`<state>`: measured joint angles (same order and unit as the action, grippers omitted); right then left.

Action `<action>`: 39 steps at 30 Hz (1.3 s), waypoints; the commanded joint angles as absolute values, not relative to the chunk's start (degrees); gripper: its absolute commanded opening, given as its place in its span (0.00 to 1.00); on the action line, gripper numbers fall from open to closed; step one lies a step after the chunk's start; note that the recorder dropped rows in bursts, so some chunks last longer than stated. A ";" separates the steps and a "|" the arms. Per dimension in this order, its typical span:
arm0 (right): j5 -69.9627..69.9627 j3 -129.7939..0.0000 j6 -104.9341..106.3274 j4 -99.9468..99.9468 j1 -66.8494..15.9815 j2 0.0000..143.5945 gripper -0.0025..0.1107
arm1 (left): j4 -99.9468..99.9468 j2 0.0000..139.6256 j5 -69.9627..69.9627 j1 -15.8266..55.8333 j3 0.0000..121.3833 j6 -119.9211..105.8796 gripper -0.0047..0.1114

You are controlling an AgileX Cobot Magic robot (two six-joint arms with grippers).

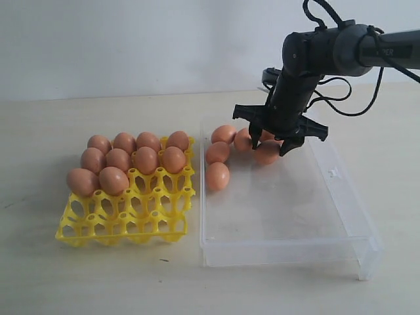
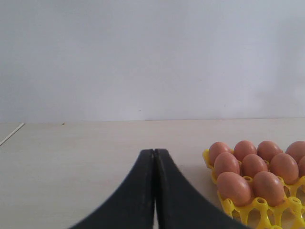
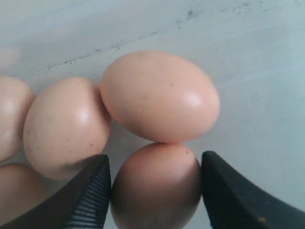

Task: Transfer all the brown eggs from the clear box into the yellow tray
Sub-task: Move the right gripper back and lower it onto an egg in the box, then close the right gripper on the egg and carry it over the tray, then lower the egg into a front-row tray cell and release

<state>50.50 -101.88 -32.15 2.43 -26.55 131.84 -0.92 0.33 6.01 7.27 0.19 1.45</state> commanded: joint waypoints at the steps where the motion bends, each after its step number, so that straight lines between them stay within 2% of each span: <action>1: 51.27 -102.19 -31.08 2.85 -26.32 132.04 0.39 | -0.50 0.00 5.88 7.42 0.00 1.66 0.04; 7: 52.87 -102.19 -26.64 2.96 -26.32 131.51 0.02 | -0.50 0.00 5.88 7.42 0.00 1.66 0.04; 13: 53.01 -102.19 -18.64 2.96 -26.65 126.67 0.02 | -0.50 0.00 5.88 7.42 0.00 1.66 0.04; 18: 49.46 -99.96 -13.13 2.68 -30.12 121.11 0.02 | -0.50 0.00 5.88 7.42 0.00 1.66 0.04; 26: 27.64 -90.19 -13.24 2.80 -40.94 112.49 0.02 | -0.50 0.00 5.88 7.42 0.00 1.66 0.04; 34: 11.77 -82.20 -13.13 1.06 -50.01 112.07 0.02 | -0.50 0.00 5.88 7.42 0.00 1.66 0.04; 39: 0.47 -76.26 -12.97 0.93 -52.80 112.07 0.02 | -0.50 0.00 5.88 7.42 0.00 1.66 0.04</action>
